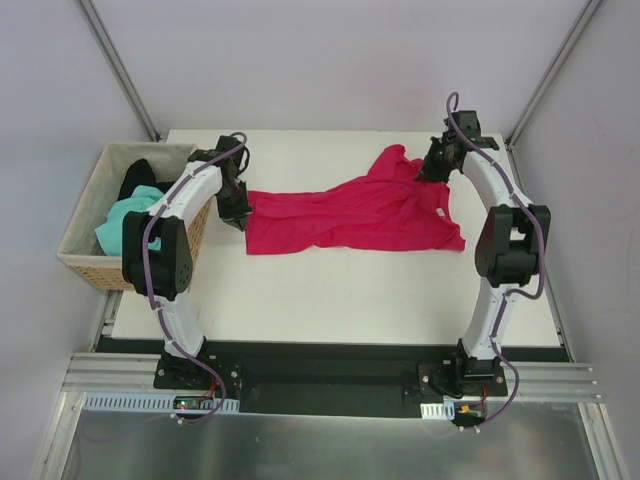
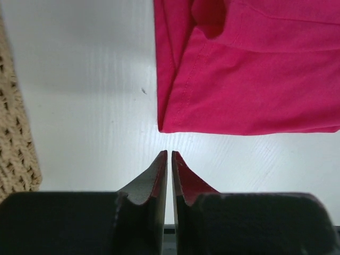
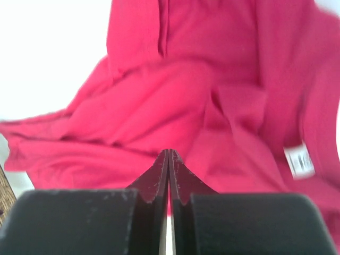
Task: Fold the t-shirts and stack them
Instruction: Fold the flattened tshirt in 1/3 of the way
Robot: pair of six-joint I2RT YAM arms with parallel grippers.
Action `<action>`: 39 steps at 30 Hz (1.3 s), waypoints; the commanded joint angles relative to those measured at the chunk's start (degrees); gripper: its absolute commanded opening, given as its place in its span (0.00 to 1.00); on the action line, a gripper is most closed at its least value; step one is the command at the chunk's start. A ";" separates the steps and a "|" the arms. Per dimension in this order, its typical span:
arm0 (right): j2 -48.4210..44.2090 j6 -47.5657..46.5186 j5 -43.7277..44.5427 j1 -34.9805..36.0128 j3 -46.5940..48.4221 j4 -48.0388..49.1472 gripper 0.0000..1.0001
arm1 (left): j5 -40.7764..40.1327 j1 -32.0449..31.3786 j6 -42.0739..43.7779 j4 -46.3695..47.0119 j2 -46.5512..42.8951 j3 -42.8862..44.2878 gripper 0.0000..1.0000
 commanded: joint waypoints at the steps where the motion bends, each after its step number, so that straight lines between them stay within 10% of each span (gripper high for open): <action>1: -8.49 -0.84 2.05 0.18 -8.98 2.88 0.02 | 2.37 -1.05 0.15 4.77 -1.98 -3.51 0.11; 22: -18.43 -1.28 2.58 -1.75 -20.77 4.12 0.18 | 0.17 -1.14 0.94 10.84 8.83 -6.68 0.19; 28: -19.22 -1.19 2.58 -2.63 -20.68 3.68 0.18 | 0.00 -1.14 0.85 10.84 8.84 -6.42 0.00; 39: -22.56 -0.05 8.02 -2.80 -27.18 4.56 0.15 | -0.53 -1.05 -0.12 10.75 4.88 -10.98 0.00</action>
